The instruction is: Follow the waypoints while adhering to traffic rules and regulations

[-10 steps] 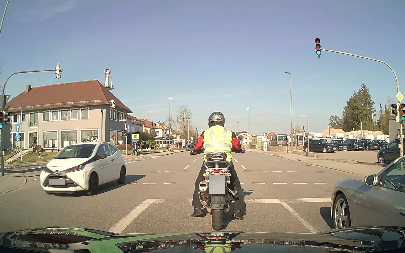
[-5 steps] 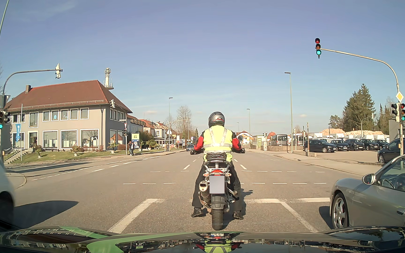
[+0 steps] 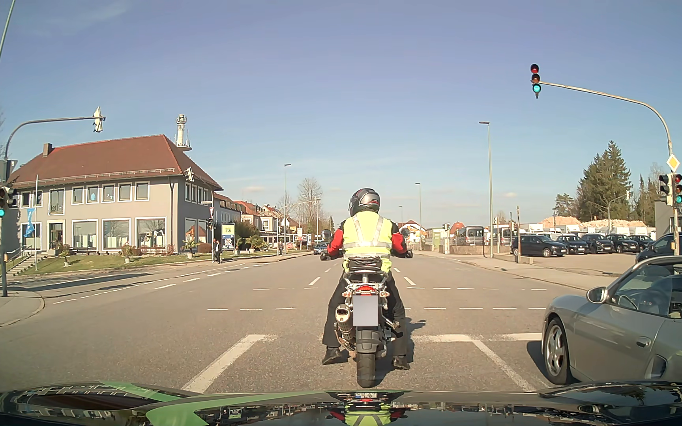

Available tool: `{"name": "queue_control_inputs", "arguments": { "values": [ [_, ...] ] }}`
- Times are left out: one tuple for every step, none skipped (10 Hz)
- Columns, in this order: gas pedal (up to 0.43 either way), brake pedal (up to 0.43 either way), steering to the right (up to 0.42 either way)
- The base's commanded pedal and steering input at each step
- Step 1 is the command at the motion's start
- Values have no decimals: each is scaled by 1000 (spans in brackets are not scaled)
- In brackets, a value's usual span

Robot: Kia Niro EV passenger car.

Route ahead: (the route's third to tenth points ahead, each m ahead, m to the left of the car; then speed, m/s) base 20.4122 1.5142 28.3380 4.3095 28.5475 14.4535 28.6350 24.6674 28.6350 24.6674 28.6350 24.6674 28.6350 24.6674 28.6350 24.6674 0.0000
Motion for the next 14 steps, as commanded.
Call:
{"name": "queue_control_inputs", "arguments": {
  "values": [
    [0,244,-13],
    [0,244,-13],
    [0,244,-13],
    [0,244,-13],
    [0,244,-13],
    [0,244,-13],
    [0,244,-13],
    [0,244,-13],
    [0,244,-13],
    [0,244,-13],
    [0,244,-13],
    [0,244,-13],
    [0,244,-13],
    [0,244,-13]
  ]
}}
